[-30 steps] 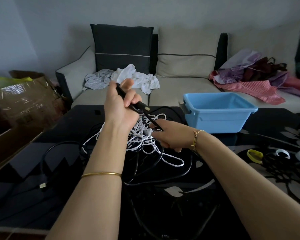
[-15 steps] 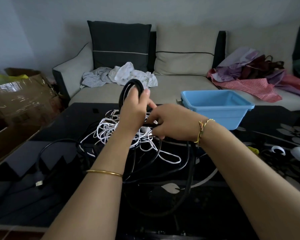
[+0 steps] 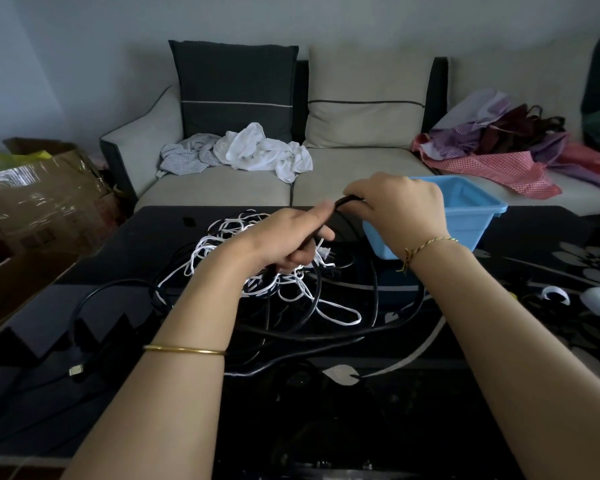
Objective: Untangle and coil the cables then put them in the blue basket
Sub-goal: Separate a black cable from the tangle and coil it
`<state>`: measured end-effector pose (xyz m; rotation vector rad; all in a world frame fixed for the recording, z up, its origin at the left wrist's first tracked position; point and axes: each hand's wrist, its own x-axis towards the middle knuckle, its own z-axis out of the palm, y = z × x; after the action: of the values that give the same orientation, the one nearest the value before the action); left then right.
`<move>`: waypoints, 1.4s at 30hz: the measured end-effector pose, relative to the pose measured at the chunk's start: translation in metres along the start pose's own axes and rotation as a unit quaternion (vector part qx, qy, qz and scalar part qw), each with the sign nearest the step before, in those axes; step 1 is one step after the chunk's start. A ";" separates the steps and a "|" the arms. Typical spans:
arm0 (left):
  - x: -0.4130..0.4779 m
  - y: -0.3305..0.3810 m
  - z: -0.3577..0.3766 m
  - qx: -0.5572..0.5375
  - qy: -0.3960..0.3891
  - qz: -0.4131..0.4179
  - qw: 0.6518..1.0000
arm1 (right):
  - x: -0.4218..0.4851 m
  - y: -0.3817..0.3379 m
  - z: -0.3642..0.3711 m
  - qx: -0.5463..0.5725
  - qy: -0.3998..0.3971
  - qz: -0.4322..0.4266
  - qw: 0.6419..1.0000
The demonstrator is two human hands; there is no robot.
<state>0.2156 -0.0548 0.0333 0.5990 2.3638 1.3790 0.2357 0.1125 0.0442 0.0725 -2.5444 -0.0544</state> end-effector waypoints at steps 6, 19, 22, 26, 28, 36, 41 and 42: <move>-0.005 0.005 -0.002 -0.092 -0.069 0.041 0.992 | -0.010 0.009 0.035 0.025 0.032 0.045 0.998; 0.004 0.012 -0.013 -0.554 -0.032 0.154 0.818 | -0.031 -0.031 0.061 0.328 -0.110 0.106 0.932; 0.007 0.008 -0.014 -0.590 0.053 0.147 0.792 | -0.036 -0.038 0.067 0.361 -0.208 0.078 0.906; 0.015 -0.005 -0.015 -0.601 0.160 0.144 0.770 | -0.032 -0.049 0.050 0.345 -0.308 -0.002 0.887; 0.017 -0.006 -0.016 -0.593 0.193 0.144 0.769 | -0.030 -0.055 0.038 0.323 -0.328 -0.033 0.887; 0.015 -0.001 -0.004 -0.323 0.289 0.164 0.886 | -0.023 -0.061 0.002 0.262 -0.395 -0.105 0.874; 0.013 -0.003 0.005 -0.147 0.296 0.195 0.923 | -0.022 -0.053 -0.019 0.267 -0.394 -0.119 0.872; 0.014 -0.007 0.006 -0.131 0.292 0.192 0.928 | -0.021 -0.050 -0.026 0.269 -0.384 -0.124 0.874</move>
<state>0.2056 -0.0464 0.0234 0.6677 2.4995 2.2769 0.2692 0.0629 0.0511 0.7268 -3.2377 0.6563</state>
